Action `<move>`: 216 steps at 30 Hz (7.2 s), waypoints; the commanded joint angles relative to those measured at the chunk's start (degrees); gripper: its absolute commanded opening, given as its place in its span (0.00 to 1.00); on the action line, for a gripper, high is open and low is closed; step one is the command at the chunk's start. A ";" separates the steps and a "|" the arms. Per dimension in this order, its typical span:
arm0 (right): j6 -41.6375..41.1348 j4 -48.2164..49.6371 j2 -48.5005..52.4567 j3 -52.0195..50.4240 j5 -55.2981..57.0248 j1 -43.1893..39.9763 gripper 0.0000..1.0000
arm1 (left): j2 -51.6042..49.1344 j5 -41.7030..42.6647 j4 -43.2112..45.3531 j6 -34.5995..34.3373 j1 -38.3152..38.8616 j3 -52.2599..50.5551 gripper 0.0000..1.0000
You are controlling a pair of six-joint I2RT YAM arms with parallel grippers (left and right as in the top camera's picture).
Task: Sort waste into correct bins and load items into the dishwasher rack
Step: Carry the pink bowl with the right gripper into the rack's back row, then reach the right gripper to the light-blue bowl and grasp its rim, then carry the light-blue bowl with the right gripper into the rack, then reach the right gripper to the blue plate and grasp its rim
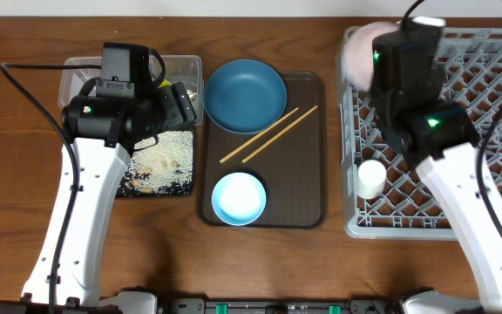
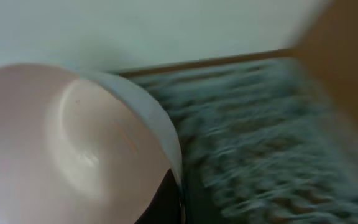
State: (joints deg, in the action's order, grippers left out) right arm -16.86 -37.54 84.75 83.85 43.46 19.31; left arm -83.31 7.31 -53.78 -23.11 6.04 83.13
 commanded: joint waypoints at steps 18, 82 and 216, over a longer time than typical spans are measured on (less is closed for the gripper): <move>38.99 51.54 27.47 -0.20 22.34 -6.64 0.01 | -0.20 -0.50 -0.17 0.35 -0.24 -0.42 0.88; 19.47 13.86 14.03 -0.17 -16.59 5.03 0.99 | -0.20 -0.50 -0.17 0.35 -0.24 -0.42 0.88; 29.81 -0.33 21.03 4.37 24.22 9.90 0.99 | -0.20 -0.50 -0.17 0.35 -0.24 -0.42 0.89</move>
State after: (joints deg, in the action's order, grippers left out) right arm 12.60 -39.70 110.87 87.24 67.26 28.97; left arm -83.31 7.31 -53.78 -23.11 6.04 82.89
